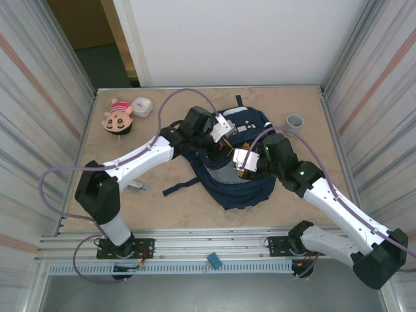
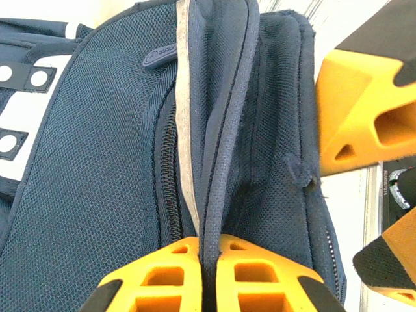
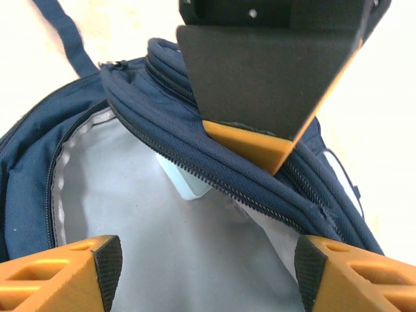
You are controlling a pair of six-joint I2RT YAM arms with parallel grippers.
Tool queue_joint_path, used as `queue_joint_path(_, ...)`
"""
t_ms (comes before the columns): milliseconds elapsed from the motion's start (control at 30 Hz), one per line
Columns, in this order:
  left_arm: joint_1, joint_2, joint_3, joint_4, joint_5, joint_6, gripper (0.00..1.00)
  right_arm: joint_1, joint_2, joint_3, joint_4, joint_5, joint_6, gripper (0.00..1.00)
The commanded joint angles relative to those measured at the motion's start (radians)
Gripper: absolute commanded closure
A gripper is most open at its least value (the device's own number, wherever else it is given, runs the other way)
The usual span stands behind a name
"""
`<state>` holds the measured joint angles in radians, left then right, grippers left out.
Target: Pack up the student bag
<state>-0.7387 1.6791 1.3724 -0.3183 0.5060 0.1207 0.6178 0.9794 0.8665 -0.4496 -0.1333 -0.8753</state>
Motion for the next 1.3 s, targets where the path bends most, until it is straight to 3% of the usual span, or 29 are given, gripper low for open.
queue_joint_path(0,0.001,0.010,0.046,0.000,0.087,0.017,1.00,0.005,-0.027,0.027,0.012,-0.056,-0.104,0.28)
queue_joint_path(167,0.005,0.014,0.037,0.017,0.132,0.005,1.00,-0.009,-0.068,0.004,0.036,-0.080,-0.116,0.29)
queue_joint_path(467,0.006,0.012,0.048,0.004,0.152,0.005,1.00,-0.008,0.093,0.047,0.070,-0.040,-0.169,0.34)
queue_joint_path(567,0.006,0.011,0.052,0.004,0.161,0.011,1.00,-0.023,0.131,0.052,0.081,0.003,-0.168,0.45)
queue_joint_path(667,0.006,0.009,0.049,0.002,0.169,0.011,0.99,-0.041,0.146,0.053,0.076,0.026,-0.175,0.65)
queue_joint_path(733,0.015,0.003,0.038,0.005,0.156,0.000,0.91,-0.053,0.135,0.056,0.073,0.020,-0.176,0.83)
queue_joint_path(800,0.035,-0.014,0.009,0.010,0.138,-0.009,0.70,-0.066,0.118,0.057,0.074,0.001,-0.171,0.96)
queue_joint_path(833,0.053,-0.030,-0.012,0.013,0.135,-0.008,0.61,-0.075,0.105,0.057,0.075,-0.016,-0.166,1.00)
queue_joint_path(933,0.121,-0.085,-0.083,-0.002,0.102,0.028,0.45,-0.098,0.080,0.053,0.073,-0.067,-0.150,1.00)
queue_joint_path(1133,0.301,-0.151,-0.225,-0.037,0.127,0.218,0.37,-0.120,0.067,0.045,0.077,-0.107,-0.127,1.00)
queue_joint_path(1267,0.331,-0.128,-0.281,-0.077,0.069,0.427,0.36,-0.123,0.064,0.037,0.089,-0.119,-0.109,1.00)
